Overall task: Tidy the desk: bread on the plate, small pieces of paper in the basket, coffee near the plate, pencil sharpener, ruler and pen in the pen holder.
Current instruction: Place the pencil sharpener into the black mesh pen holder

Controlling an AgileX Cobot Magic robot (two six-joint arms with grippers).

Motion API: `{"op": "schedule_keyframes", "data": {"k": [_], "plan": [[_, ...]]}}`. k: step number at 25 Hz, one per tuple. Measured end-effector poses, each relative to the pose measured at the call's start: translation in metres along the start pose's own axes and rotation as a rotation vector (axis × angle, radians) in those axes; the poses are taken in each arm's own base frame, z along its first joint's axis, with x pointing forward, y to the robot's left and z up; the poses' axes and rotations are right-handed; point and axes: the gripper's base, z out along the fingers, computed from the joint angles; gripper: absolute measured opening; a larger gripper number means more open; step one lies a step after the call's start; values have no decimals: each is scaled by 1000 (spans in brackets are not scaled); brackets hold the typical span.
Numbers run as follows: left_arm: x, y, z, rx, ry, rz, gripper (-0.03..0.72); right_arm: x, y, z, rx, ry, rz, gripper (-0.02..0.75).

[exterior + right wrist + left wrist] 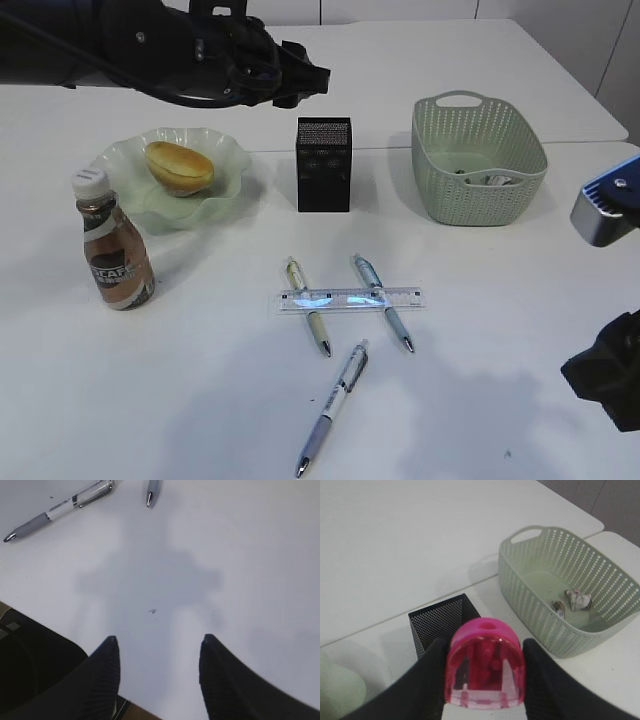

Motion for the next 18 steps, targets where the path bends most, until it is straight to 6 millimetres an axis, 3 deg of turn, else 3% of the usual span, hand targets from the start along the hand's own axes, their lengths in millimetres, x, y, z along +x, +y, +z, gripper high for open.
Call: {"op": "schedule_keyframes", "data": {"k": [6,18], "plan": [[-1,5,6,-15,-69,-10,298,-1,0,0,0,-13,0,407],[2,7,58,-6,-17,-41,297,-2,0,0,0,-21,0,407]]}}
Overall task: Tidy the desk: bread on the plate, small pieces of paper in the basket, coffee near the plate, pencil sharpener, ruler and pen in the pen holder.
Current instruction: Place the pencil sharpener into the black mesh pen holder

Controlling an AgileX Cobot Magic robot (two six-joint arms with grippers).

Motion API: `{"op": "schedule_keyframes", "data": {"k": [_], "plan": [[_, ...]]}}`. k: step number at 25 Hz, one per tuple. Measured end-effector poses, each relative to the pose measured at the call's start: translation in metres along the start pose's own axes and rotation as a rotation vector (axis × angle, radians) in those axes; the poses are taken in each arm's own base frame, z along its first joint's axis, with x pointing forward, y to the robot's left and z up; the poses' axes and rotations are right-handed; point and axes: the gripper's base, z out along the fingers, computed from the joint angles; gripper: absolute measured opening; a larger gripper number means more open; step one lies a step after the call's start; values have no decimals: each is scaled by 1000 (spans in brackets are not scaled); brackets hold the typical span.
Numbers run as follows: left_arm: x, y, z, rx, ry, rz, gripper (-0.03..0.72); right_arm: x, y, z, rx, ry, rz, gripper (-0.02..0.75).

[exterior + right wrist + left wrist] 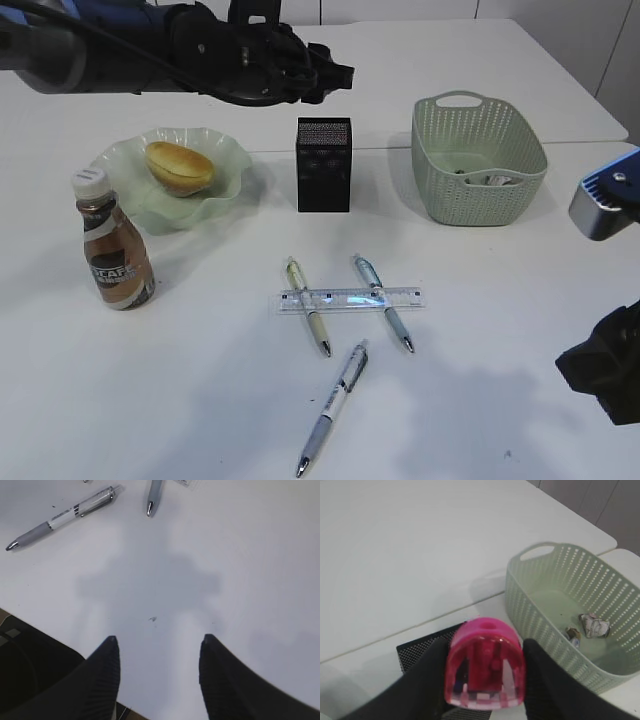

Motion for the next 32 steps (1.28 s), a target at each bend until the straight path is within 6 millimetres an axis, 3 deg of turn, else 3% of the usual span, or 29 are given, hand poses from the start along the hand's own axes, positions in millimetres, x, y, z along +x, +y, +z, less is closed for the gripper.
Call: {"op": "schedule_keyframes", "data": {"k": [12,19,27,32], "plan": [[30,10,32,-15,83,-60,297,0,0,0,0,-2,0,407],[27,12,44,-12,65,-64,297,0,0,0,0,-4,0,407],[27,31,46,-44,67,-88,297,-1,0,0,0,-6,0,407],[27,32,46,-45,62,-93,297,-1,0,0,0,-6,0,407]]}}
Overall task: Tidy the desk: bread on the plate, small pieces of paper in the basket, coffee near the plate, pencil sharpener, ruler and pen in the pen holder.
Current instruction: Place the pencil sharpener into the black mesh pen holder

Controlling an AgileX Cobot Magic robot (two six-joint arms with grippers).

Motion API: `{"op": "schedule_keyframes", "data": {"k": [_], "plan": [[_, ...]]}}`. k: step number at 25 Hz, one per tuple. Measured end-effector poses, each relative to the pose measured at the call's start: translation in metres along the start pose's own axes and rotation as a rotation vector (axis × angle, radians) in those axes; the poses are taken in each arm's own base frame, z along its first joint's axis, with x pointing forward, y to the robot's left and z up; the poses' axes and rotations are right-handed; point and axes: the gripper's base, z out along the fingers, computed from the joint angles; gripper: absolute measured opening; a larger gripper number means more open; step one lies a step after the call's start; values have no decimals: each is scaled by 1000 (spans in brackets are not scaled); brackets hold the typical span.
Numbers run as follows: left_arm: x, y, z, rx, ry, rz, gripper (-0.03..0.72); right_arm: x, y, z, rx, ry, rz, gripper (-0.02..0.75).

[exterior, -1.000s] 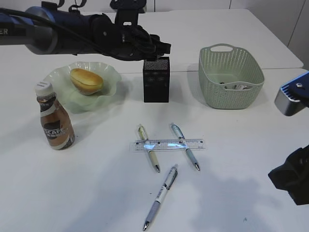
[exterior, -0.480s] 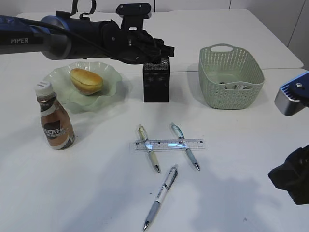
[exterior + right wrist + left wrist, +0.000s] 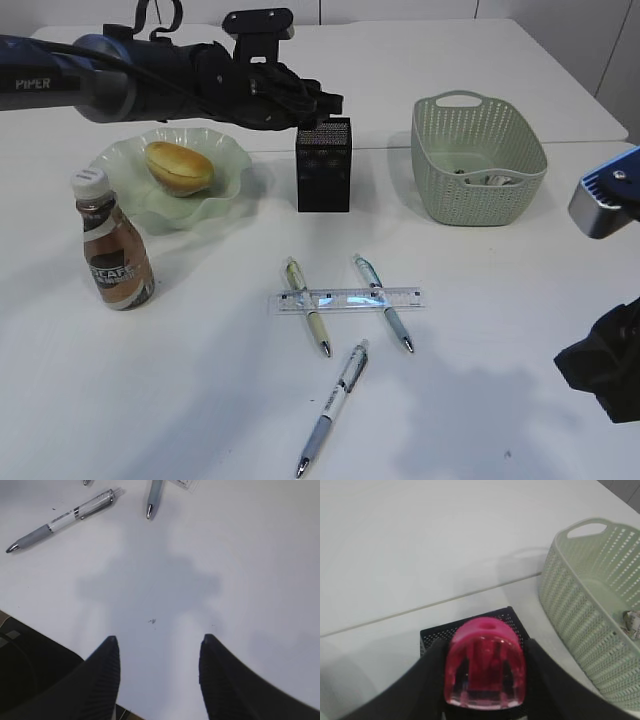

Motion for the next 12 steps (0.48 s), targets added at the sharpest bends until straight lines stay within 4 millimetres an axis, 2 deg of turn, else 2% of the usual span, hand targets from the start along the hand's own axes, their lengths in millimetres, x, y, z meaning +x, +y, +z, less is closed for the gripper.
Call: {"op": "schedule_keyframes", "data": {"k": [12], "plan": [[2,-1,16,14,26,-20,297,-1,0,0,0,-14,0,407]]}}
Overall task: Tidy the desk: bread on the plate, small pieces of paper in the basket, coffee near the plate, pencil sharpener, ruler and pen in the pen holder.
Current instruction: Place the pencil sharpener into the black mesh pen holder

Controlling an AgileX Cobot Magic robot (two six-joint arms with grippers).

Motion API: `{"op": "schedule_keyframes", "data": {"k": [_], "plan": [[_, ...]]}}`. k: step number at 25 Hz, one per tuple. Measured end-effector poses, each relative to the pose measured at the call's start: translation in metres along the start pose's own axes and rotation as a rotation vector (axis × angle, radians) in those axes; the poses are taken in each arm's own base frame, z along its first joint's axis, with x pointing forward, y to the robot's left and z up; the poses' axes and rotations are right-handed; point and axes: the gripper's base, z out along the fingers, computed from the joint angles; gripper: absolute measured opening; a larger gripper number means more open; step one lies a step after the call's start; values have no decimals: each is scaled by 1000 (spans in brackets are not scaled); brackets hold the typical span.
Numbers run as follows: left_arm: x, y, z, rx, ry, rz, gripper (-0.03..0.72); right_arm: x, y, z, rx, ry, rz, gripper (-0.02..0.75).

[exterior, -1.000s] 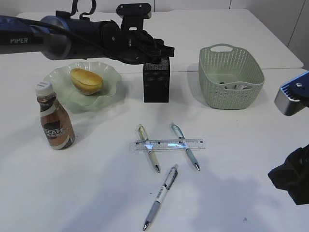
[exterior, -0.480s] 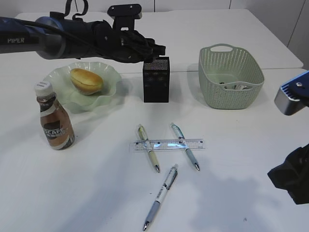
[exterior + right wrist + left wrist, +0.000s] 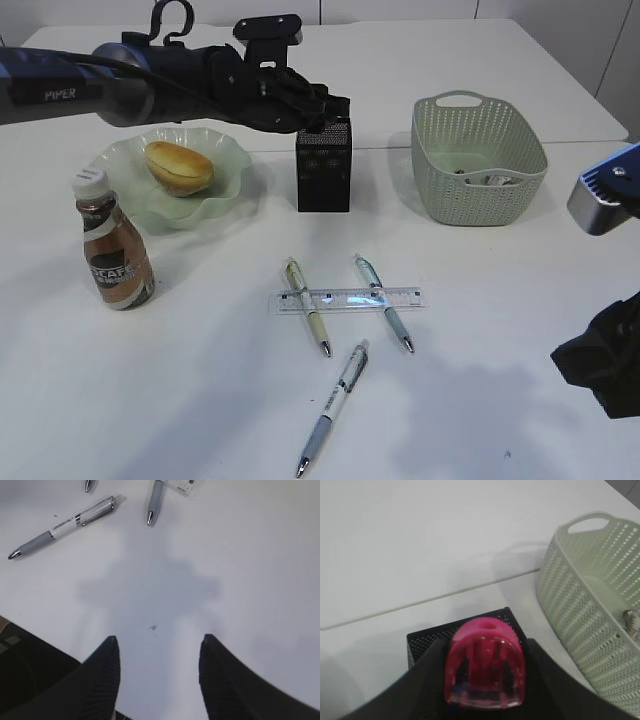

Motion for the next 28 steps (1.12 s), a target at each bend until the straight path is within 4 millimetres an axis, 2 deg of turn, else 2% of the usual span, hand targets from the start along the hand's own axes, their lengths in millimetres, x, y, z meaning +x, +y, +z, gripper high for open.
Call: {"op": "schedule_keyframes", "data": {"k": [28], "plan": [[-4,0,0,-1,-41,-7,297,-7,0,0,-3,-77,3,406]]}}
